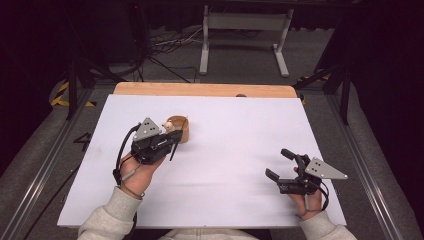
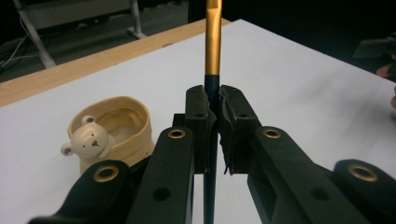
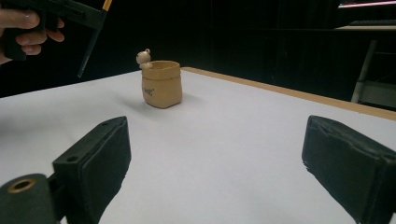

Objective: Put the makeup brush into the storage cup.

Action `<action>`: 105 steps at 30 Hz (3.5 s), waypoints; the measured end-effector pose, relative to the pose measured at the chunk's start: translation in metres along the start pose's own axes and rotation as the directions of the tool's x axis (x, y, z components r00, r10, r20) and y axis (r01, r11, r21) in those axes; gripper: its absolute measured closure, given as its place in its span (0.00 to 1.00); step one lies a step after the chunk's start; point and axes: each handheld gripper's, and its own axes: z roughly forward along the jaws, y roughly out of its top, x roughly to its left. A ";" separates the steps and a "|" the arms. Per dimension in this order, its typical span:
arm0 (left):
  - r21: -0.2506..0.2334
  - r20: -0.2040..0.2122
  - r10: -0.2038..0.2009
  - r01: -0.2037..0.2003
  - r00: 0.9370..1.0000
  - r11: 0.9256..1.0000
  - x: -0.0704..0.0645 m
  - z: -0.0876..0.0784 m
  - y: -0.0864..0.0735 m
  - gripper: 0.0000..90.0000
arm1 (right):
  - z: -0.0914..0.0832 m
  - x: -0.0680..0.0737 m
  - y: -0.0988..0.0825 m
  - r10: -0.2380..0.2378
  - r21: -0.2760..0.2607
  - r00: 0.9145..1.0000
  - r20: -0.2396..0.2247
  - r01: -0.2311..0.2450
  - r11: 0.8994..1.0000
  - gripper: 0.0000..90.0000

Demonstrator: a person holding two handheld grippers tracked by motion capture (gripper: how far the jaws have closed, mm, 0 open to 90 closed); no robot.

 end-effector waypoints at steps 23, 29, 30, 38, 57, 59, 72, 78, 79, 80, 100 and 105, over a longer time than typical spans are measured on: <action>-0.156 -0.067 -0.025 0.014 0.997 0.988 0.012 0.002 0.012 0.92 | 0.000 -0.001 0.000 0.004 -0.006 1.000 0.000 -0.004 1.000 0.09; -0.154 -0.072 -0.031 0.019 0.997 0.988 0.017 0.007 0.016 0.92 | -0.001 -0.001 0.000 0.003 -0.006 1.000 0.000 -0.003 1.000 0.09; -0.152 -0.074 -0.040 0.028 0.996 0.988 0.019 0.008 0.016 0.92 | -0.001 -0.001 0.000 0.005 -0.007 1.000 0.001 -0.005 1.000 0.09; -0.172 -0.094 -0.049 0.032 0.994 0.985 0.027 0.013 0.023 0.91 | -0.001 -0.002 0.000 0.009 -0.007 1.000 -0.002 -0.009 1.000 0.09; -0.195 -0.101 -0.071 0.050 0.992 0.980 0.040 0.026 0.038 0.91 | -0.002 -0.003 0.000 0.019 -0.018 1.000 -0.008 -0.019 1.000 0.09; -0.200 -0.101 -0.074 0.052 0.992 0.978 0.041 0.028 0.039 0.92 | -0.002 -0.003 0.000 0.018 -0.018 1.000 -0.007 -0.018 1.000 0.09; -0.217 -0.129 -0.083 0.054 0.988 0.975 0.047 0.043 0.046 0.92 | -0.002 -0.003 0.000 0.020 -0.020 1.000 -0.011 -0.021 1.000 0.09; -0.216 -0.138 -0.095 0.064 0.986 0.974 0.050 0.051 0.046 0.91 | -0.003 -0.004 0.000 0.020 -0.025 1.000 -0.014 -0.021 0.999 0.09; -0.218 -0.149 -0.090 0.056 0.985 0.974 0.051 0.052 0.046 0.91 | -0.003 -0.004 0.000 0.020 -0.025 1.000 -0.014 -0.020 0.999 0.09; -0.221 -0.155 -0.084 0.049 0.984 0.974 0.052 0.053 0.045 0.91 | -0.003 -0.004 0.000 0.019 -0.025 1.000 -0.015 -0.020 0.999 0.09; -0.257 -0.130 -0.131 0.094 0.983 0.962 0.064 0.069 0.027 0.91 | -0.003 -0.004 -0.001 0.028 -0.031 0.999 -0.031 -0.029 0.999 0.09; -0.251 -0.149 -0.105 0.065 0.983 0.966 0.066 0.072 0.022 0.91 | -0.003 -0.004 -0.001 0.032 -0.032 0.999 -0.037 -0.033 0.999 0.09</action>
